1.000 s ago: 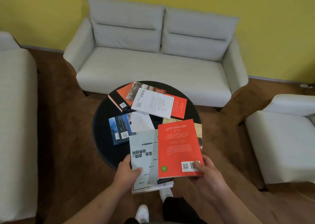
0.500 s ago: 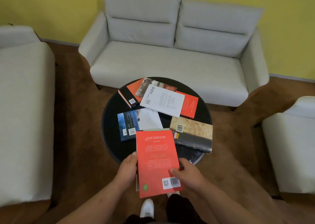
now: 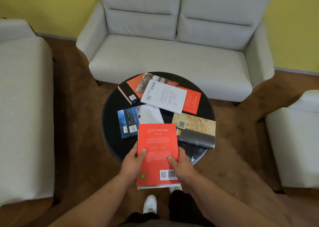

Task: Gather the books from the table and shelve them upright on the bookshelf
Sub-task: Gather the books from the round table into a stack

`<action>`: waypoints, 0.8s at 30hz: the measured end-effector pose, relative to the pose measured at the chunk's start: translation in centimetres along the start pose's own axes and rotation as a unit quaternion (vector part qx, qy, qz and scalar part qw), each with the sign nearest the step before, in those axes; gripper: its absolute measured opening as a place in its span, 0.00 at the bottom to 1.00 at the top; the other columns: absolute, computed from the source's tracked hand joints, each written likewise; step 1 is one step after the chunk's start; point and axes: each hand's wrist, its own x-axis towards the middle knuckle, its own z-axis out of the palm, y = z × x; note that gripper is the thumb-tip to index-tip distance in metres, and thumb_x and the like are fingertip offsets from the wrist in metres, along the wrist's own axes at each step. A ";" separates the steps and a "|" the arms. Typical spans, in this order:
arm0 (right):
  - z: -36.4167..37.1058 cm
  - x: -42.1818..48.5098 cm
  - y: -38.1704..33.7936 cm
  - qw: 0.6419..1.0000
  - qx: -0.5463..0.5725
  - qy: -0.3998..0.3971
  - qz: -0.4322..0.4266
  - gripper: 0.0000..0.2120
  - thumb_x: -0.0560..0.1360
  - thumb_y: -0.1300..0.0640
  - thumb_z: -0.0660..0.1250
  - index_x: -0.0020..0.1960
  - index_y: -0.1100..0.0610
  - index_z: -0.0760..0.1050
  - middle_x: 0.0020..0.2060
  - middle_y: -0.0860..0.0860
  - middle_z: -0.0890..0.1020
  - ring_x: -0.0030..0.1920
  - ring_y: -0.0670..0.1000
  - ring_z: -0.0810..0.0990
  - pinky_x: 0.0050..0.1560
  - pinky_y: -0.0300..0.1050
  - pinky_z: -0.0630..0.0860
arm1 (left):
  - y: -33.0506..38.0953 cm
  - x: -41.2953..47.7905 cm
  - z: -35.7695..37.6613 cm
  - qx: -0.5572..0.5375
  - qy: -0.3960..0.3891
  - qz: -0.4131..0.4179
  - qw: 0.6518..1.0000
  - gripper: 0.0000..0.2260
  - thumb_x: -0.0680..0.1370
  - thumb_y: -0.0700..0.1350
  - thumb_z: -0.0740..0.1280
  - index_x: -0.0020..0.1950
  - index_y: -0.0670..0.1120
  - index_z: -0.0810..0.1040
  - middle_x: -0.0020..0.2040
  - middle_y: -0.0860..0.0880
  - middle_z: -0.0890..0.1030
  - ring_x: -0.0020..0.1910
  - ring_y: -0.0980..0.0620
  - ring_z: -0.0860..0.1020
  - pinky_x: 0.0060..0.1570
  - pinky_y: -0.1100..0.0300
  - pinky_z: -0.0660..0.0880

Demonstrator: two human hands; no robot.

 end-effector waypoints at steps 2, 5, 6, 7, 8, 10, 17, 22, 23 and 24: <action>0.0 -0.2 -0.3 1.000 -0.008 0.003 -0.005 0.19 0.80 0.41 0.62 0.67 0.43 0.63 0.60 0.50 0.78 0.56 0.51 0.82 0.58 0.57 0.82 | 0.0 -0.1 0.1 0.001 -0.011 0.007 1.000 0.15 0.82 0.57 0.60 0.70 0.63 0.67 0.57 0.55 0.83 0.53 0.52 0.83 0.53 0.53 0.79; 0.4 -0.2 -0.5 0.999 -0.043 0.016 -0.010 0.15 0.81 0.43 0.61 0.65 0.43 0.64 0.59 0.50 0.78 0.54 0.49 0.82 0.56 0.53 0.82 | -0.2 -0.3 0.2 -0.027 -0.041 -0.017 0.999 0.17 0.83 0.51 0.60 0.72 0.60 0.64 0.61 0.53 0.80 0.57 0.50 0.81 0.58 0.49 0.77; 0.5 -0.2 -0.4 0.999 -0.049 0.012 -0.008 0.15 0.81 0.44 0.61 0.65 0.44 0.63 0.60 0.50 0.78 0.54 0.49 0.82 0.55 0.51 0.82 | -0.4 -0.3 0.1 -0.024 -0.049 -0.021 0.998 0.18 0.83 0.50 0.60 0.73 0.59 0.62 0.62 0.52 0.80 0.58 0.50 0.80 0.57 0.50 0.76; 0.7 -0.3 -0.4 0.999 -0.051 0.009 -0.010 0.15 0.82 0.44 0.61 0.67 0.44 0.63 0.60 0.50 0.77 0.54 0.49 0.81 0.55 0.50 0.82 | -0.4 -0.3 -0.1 -0.017 -0.058 -0.020 0.998 0.19 0.83 0.49 0.61 0.73 0.59 0.62 0.62 0.52 0.79 0.58 0.51 0.80 0.56 0.51 0.76; 0.7 -0.4 -0.5 0.999 -0.052 0.004 -0.011 0.17 0.82 0.44 0.60 0.68 0.44 0.62 0.62 0.50 0.76 0.55 0.48 0.80 0.56 0.50 0.81 | -0.4 -0.4 -0.4 -0.011 -0.068 -0.017 0.998 0.20 0.83 0.49 0.61 0.73 0.59 0.61 0.63 0.52 0.79 0.59 0.51 0.80 0.56 0.52 0.77; 0.7 -0.3 -0.3 0.999 -0.052 -0.002 -0.008 0.20 0.82 0.44 0.59 0.71 0.44 0.60 0.63 0.50 0.73 0.57 0.49 0.79 0.59 0.52 0.81 | -0.4 -0.4 -0.6 -0.001 -0.082 -0.014 0.997 0.21 0.83 0.50 0.61 0.74 0.60 0.60 0.63 0.53 0.79 0.60 0.50 0.80 0.60 0.49 0.76; 0.2 -0.4 -0.4 0.999 -0.039 -0.014 -0.012 0.21 0.82 0.43 0.57 0.73 0.43 0.58 0.63 0.50 0.71 0.58 0.50 0.79 0.60 0.54 0.81 | -0.7 0.1 -0.9 0.038 -0.100 0.010 0.994 0.22 0.81 0.54 0.62 0.73 0.61 0.58 0.64 0.54 0.78 0.60 0.50 0.81 0.62 0.47 0.77; -0.6 -0.9 1.0 1.000 0.009 0.003 -0.021 0.13 0.85 0.45 0.53 0.68 0.43 0.66 0.59 0.49 0.78 0.55 0.48 0.82 0.56 0.48 0.81 | -0.4 1.2 -1.9 -0.016 -0.016 -0.036 0.999 0.12 0.84 0.51 0.57 0.64 0.50 0.74 0.57 0.48 0.82 0.56 0.48 0.81 0.59 0.48 0.76; -1.2 -0.6 1.1 0.998 0.052 0.027 -0.004 0.13 0.85 0.46 0.52 0.64 0.45 0.71 0.56 0.50 0.80 0.55 0.49 0.82 0.56 0.50 0.81 | 0.0 2.0 -2.5 -0.028 0.023 -0.047 0.998 0.13 0.85 0.51 0.56 0.61 0.47 0.75 0.56 0.48 0.81 0.57 0.47 0.79 0.60 0.49 0.74; -2.1 -0.1 1.3 0.993 0.096 0.059 0.029 0.13 0.85 0.48 0.52 0.61 0.49 0.74 0.54 0.51 0.82 0.55 0.52 0.82 0.57 0.52 0.80 | 0.6 2.8 -3.1 -0.030 0.060 -0.055 0.996 0.12 0.85 0.51 0.56 0.60 0.47 0.74 0.57 0.49 0.79 0.58 0.48 0.77 0.61 0.50 0.73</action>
